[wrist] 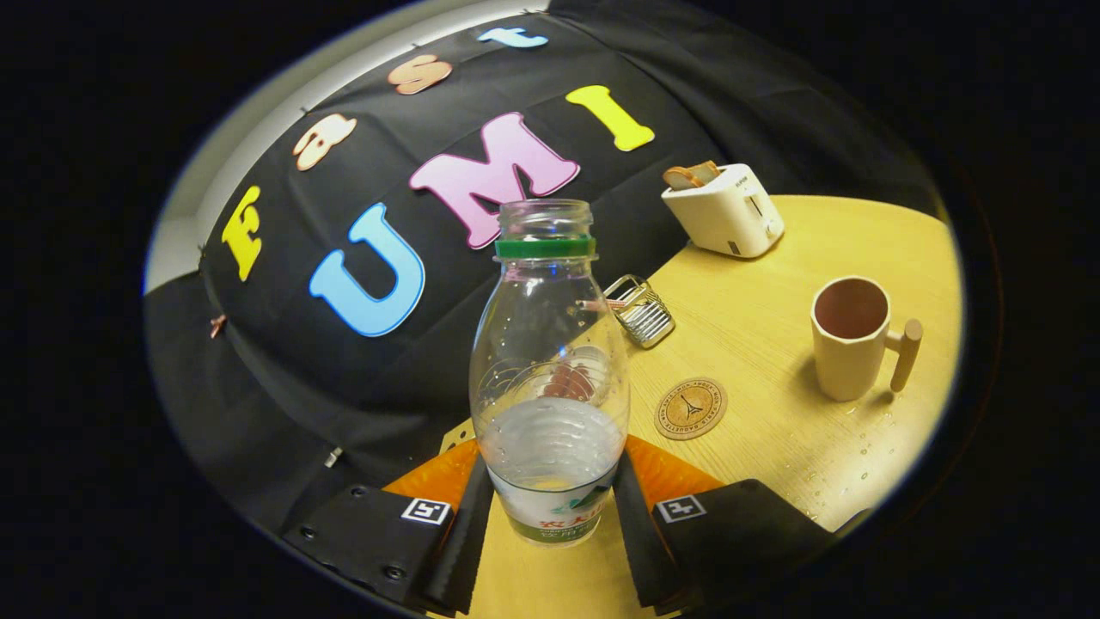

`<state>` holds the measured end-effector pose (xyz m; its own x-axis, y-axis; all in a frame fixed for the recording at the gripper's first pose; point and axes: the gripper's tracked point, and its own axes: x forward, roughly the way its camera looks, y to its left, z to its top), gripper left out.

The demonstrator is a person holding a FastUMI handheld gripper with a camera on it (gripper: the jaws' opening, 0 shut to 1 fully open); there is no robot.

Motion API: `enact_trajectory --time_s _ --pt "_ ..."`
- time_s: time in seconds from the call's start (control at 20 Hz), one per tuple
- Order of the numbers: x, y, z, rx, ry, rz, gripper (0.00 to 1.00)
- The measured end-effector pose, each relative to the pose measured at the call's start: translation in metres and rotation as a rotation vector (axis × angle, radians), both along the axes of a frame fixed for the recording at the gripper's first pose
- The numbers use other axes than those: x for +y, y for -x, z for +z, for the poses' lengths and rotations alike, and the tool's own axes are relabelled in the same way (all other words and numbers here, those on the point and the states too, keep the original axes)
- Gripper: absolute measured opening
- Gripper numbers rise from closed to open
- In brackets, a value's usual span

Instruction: Take the bottle from table, then pour the juice into the cup, finally place the bottle on the coaster

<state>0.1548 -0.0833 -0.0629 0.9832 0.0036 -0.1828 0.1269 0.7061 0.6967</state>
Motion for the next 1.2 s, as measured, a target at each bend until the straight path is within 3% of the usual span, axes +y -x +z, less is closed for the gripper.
enact_trajectory --time_s 0.5,0.95,1.2 --pt "-0.055 -0.002 -0.028 0.063 -0.374 -0.067 0.71" --pt "-0.087 -0.008 -0.046 0.109 -0.628 -0.119 0.71" --pt "-0.099 -0.007 -0.048 0.113 -0.705 -0.145 0.71"
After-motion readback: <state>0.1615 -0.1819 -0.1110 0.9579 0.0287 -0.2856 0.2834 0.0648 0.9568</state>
